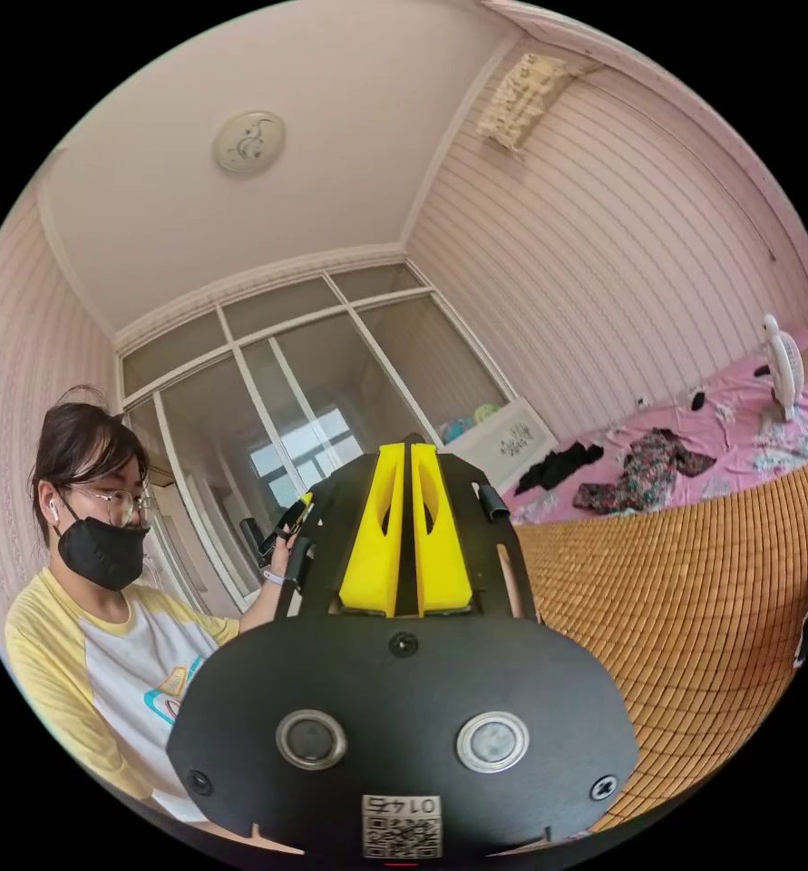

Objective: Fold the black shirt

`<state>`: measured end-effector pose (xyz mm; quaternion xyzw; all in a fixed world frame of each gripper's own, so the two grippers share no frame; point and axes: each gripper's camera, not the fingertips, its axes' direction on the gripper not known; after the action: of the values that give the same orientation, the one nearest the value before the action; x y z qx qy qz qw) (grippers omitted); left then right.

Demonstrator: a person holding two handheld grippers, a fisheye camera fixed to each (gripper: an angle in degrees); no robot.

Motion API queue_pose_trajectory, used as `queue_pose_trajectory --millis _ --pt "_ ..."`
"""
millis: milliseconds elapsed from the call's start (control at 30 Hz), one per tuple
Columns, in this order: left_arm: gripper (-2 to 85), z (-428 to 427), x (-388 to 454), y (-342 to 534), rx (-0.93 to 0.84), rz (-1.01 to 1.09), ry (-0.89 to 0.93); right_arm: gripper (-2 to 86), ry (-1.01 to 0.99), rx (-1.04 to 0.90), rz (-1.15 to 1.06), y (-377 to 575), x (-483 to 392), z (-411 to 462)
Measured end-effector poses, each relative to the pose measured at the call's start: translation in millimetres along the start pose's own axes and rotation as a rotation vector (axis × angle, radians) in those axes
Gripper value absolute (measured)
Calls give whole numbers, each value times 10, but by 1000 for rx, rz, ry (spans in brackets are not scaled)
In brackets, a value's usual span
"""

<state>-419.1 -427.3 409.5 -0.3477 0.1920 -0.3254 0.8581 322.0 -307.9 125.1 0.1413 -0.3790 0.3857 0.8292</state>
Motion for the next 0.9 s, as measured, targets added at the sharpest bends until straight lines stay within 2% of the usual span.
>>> queue_pose_trajectory --millis 167,333,533,700,800,833,900 --pt "-7 -424 350 -623 34 78 -23 6 139 48 -227 -359 -892 -268" --pt "-7 -1037 650 -1023 255 51 35 6 -29 161 -307 -564 -1556 -762" --pt "-7 -1602 1191 -1473 445 237 -33 6 -38 205 -502 -752 -2375 -1054" --pt "-7 -1868 1348 -1773 599 300 16 6 -90 237 -697 -907 -2885 -1237" --pt "-7 -1544 1321 -1773 478 343 -35 6 74 222 -801 -854 -2914 -1198" --pt "-7 -1426 1290 -1748 433 344 -41 6 122 186 -758 -846 -2747 -1104" --pt "-7 -840 1067 -1563 224 306 -69 6 214 64 -657 -843 -2351 -859"
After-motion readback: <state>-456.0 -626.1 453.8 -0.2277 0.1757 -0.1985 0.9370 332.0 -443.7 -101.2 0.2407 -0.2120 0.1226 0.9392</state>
